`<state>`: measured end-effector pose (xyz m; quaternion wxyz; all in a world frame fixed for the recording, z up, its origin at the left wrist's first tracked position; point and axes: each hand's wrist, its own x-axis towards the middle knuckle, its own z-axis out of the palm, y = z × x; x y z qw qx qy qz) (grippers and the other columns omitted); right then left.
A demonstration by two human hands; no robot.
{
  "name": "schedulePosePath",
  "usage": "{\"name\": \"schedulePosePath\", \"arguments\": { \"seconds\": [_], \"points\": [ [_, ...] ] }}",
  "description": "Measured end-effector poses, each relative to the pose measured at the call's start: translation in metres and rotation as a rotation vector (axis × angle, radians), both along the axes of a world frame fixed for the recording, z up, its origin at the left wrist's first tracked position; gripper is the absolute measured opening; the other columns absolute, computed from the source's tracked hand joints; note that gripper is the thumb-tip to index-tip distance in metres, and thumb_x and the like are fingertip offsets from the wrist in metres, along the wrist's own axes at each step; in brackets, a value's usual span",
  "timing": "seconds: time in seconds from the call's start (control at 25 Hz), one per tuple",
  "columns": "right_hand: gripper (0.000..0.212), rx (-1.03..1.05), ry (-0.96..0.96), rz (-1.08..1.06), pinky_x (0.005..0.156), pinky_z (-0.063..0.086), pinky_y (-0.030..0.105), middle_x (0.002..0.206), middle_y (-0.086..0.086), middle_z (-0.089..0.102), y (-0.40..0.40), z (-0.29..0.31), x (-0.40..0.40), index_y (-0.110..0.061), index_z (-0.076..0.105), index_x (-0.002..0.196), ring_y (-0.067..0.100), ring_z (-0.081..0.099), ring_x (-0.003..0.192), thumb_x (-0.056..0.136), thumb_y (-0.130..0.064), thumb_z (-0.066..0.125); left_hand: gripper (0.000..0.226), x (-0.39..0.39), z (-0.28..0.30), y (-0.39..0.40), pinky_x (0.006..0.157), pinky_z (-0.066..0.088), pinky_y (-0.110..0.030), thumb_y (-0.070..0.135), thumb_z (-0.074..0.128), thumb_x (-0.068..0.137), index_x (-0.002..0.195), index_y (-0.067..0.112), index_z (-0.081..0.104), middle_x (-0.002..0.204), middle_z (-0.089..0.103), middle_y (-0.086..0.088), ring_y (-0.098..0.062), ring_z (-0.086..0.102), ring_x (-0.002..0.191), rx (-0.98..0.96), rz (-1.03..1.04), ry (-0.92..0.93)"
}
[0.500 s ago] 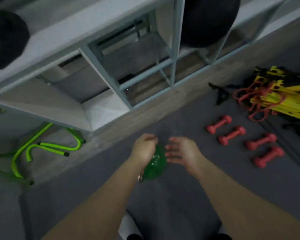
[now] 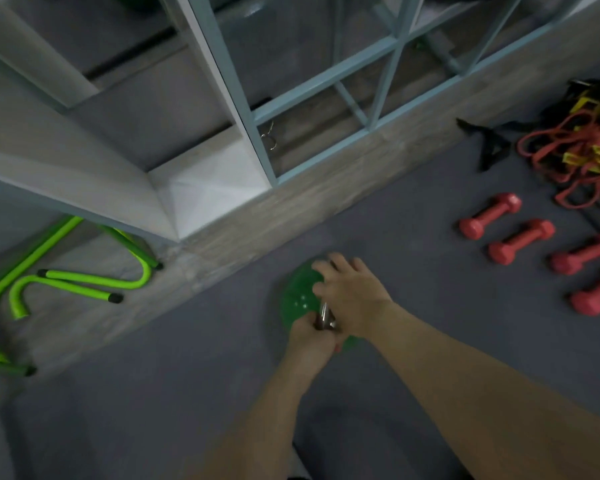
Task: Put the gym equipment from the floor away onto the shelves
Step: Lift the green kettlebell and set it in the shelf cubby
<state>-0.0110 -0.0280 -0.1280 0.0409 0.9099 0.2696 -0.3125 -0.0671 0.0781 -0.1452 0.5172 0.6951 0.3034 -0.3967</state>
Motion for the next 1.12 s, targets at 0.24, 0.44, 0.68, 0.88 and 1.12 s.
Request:
{"name": "schedulePosePath", "arguments": {
  "seconds": [0.24, 0.44, 0.68, 0.88, 1.12],
  "points": [
    [0.026, -0.167, 0.082, 0.264, 0.124, 0.002, 0.053, 0.13, -0.002, 0.064, 0.015, 0.015, 0.034, -0.017, 0.068, 0.119, 0.022, 0.039, 0.137, 0.096, -0.024, 0.058, 0.009, 0.015, 0.004, 0.0, 0.036, 0.027, -0.016, 0.001, 0.059, 0.075, 0.074, 0.009, 0.055, 0.052, 0.05, -0.005, -0.009, 0.04, 0.035, 0.046, -0.175, 0.092],
    [0.02, -0.1, 0.199, 0.056, 0.125, 0.011, 0.043, 0.12, 0.0, 0.068, 0.014, 0.02, 0.036, -0.017, 0.069, 0.112, 0.021, 0.051, 0.128, 0.094, -0.018, 0.06, 0.016, 0.041, 0.01, 0.014, 0.05, 0.041, -0.021, 0.002, 0.068, 0.071, 0.069, 0.013, 0.057, 0.062, 0.058, -0.005, -0.02, 0.054, 0.055, 0.253, -0.379, 0.078],
    [0.016, 0.065, 0.224, -0.218, 0.105, 0.04, 0.037, 0.097, 0.005, 0.065, 0.017, 0.063, 0.035, -0.016, 0.066, 0.104, 0.026, 0.065, 0.11, 0.09, -0.012, 0.058, 0.025, 0.094, 0.06, 0.048, 0.048, 0.042, -0.02, 0.011, 0.075, 0.076, 0.099, 0.004, 0.069, 0.083, 0.062, -0.007, -0.018, 0.058, 0.076, 0.342, -0.907, -0.08],
    [0.024, 0.226, 0.155, -0.436, 0.08, 0.05, 0.034, 0.114, 0.008, 0.069, 0.056, 0.069, 0.059, -0.01, 0.065, 0.112, 0.03, 0.067, 0.106, 0.09, -0.015, 0.059, 0.036, 0.152, 0.069, 0.089, 0.063, 0.041, -0.026, 0.029, 0.084, 0.07, 0.097, 0.009, 0.07, 0.096, 0.073, -0.012, -0.023, 0.063, 0.078, 0.432, -1.22, -0.196],
    [0.02, 0.33, 0.131, -0.549, 0.074, 0.048, 0.033, 0.105, 0.006, 0.068, 0.114, 0.052, 0.112, -0.014, 0.064, 0.11, 0.027, 0.067, 0.095, 0.09, -0.018, 0.06, 0.014, 0.226, 0.061, 0.145, 0.058, 0.038, -0.026, 0.011, 0.065, 0.074, 0.075, 0.024, 0.06, 0.069, 0.057, 0.004, -0.023, 0.059, 0.073, 0.576, -1.428, -0.287]
  ]
}}
